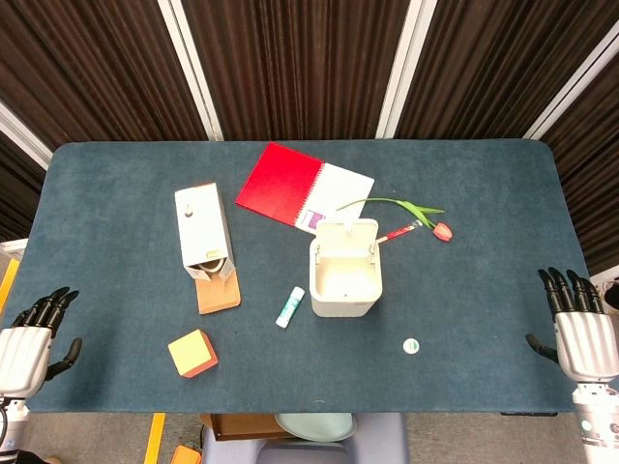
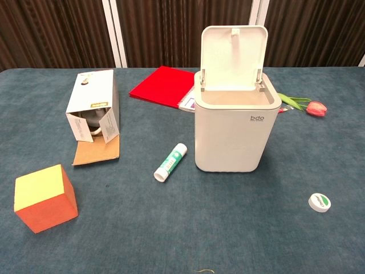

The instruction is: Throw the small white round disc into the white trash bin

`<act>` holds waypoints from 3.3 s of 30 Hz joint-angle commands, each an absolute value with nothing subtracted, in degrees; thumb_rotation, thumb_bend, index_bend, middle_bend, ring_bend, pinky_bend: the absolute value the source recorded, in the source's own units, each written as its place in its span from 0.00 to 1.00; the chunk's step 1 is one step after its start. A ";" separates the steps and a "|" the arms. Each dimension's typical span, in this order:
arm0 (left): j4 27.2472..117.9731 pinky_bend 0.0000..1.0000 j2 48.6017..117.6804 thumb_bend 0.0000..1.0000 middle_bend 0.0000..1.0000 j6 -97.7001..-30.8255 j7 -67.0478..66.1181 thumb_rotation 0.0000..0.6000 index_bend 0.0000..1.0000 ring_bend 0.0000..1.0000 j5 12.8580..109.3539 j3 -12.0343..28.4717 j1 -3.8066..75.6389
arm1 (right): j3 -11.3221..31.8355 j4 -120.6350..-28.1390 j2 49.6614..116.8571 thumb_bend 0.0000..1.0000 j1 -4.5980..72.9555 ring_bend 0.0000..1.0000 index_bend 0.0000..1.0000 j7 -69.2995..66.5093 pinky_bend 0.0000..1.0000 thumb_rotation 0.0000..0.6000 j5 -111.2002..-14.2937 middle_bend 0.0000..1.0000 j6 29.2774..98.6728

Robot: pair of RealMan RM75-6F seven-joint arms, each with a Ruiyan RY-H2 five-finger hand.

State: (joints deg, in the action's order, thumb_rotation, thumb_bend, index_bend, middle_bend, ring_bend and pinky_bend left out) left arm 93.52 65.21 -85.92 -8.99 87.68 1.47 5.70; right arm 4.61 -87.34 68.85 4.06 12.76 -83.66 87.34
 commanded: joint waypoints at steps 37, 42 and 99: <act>93.55 0.33 64.66 0.41 0.11 -82.87 -8.39 1.00 0.14 0.17 85.34 1.54 6.35 | -0.11 -86.91 70.63 0.12 17.16 0.88 0.47 5.22 0.98 1.00 -93.94 0.81 67.60; 93.43 0.33 64.58 0.41 0.11 -82.61 -7.94 1.00 0.14 0.17 84.82 1.68 6.39 | -0.79 -87.40 71.43 0.16 19.46 0.88 0.49 4.15 0.98 1.00 -93.11 0.81 63.26; 93.46 0.33 63.51 0.41 0.11 -83.46 -5.14 1.00 0.15 0.17 84.31 2.14 5.91 | -4.02 -74.19 83.15 0.33 26.34 0.89 0.63 -0.31 0.98 1.00 -92.07 0.82 58.13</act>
